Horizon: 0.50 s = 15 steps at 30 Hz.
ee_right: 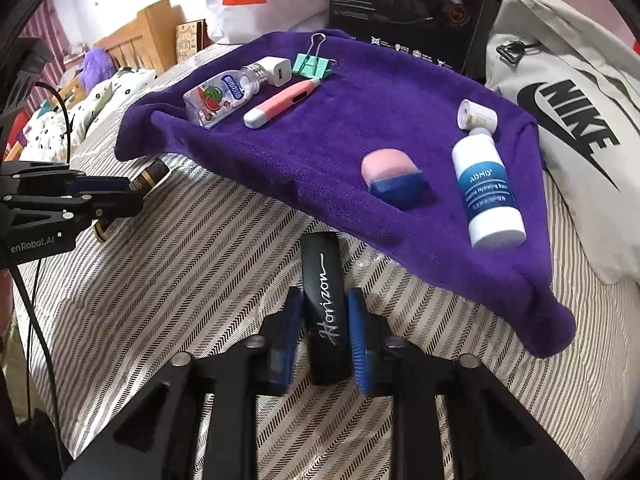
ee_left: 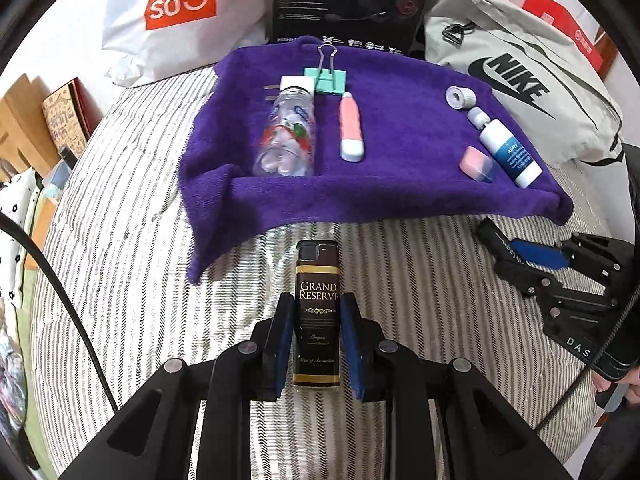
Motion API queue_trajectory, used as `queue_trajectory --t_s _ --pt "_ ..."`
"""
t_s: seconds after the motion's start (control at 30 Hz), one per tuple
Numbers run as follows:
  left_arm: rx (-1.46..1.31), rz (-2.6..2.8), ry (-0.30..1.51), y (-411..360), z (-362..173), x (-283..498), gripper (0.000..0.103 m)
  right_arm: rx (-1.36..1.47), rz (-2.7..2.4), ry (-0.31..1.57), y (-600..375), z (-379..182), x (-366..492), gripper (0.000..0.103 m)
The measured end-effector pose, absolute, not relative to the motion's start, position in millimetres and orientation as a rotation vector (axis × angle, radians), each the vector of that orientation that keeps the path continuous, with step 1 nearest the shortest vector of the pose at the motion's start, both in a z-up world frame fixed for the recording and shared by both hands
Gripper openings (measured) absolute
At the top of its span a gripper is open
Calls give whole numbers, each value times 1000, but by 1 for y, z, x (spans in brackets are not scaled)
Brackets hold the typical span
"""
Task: Organize rigid objects
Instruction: 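Carry the Grand Reserve bottle with left tool while right releases Horizon stick on towel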
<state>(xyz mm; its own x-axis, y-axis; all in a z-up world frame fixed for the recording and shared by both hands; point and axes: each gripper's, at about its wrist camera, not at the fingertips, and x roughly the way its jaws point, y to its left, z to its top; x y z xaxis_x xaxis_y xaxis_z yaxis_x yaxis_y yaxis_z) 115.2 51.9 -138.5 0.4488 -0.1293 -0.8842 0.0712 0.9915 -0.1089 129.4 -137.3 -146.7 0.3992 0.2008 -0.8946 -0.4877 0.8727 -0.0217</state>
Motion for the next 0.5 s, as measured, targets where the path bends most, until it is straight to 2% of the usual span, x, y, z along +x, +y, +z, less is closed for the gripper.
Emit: queue_trajectory --t_s 0.17,0.5 --pt "-67 -133 1096 53 -140 112 23 -222 408 1129 -151 -145 127 23" --pt "-6 -124 1078 37 -148 114 23 -302 409 1103 -140 -146 125 23"
